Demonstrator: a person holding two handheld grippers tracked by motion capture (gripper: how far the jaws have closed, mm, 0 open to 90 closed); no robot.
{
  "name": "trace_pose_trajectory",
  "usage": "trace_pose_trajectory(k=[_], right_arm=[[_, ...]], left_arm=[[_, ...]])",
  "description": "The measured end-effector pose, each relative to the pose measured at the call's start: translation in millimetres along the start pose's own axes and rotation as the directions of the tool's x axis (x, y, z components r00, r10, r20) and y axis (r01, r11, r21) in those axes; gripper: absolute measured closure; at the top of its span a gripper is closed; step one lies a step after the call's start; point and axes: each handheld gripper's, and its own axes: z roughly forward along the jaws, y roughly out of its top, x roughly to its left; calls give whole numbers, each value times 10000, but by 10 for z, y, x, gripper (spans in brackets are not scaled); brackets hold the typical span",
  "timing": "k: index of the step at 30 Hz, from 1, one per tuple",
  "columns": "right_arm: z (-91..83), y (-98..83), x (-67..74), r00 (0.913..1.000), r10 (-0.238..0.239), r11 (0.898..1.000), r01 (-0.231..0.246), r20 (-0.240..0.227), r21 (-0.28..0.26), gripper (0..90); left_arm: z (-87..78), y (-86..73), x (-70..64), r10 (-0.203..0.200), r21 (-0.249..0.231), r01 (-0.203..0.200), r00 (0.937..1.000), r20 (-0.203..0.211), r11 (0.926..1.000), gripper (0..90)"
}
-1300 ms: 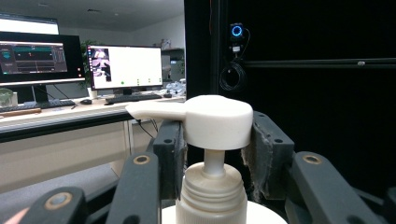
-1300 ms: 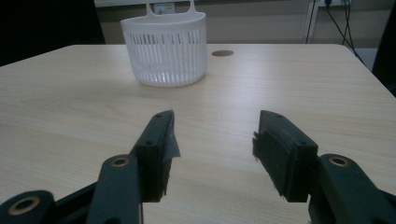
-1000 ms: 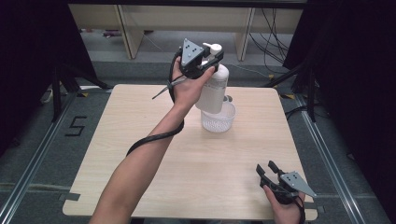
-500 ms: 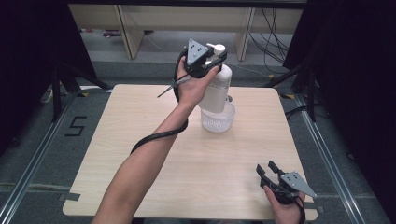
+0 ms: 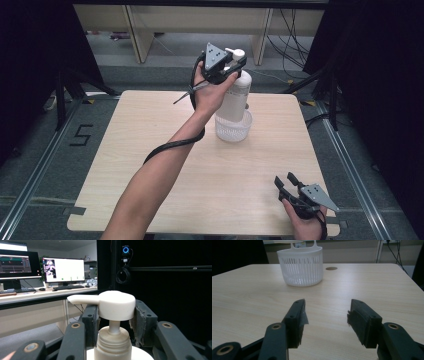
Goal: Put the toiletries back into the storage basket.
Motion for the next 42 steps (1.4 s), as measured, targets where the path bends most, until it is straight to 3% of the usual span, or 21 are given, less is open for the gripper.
trace_pose_trajectory(k=[42], right_arm=[[-5,-1,-2,10000,27,10000,-27,-26,15,475]], left_arm=[[167,-114,-83,-17,242,15,10000,98,9997,594]])
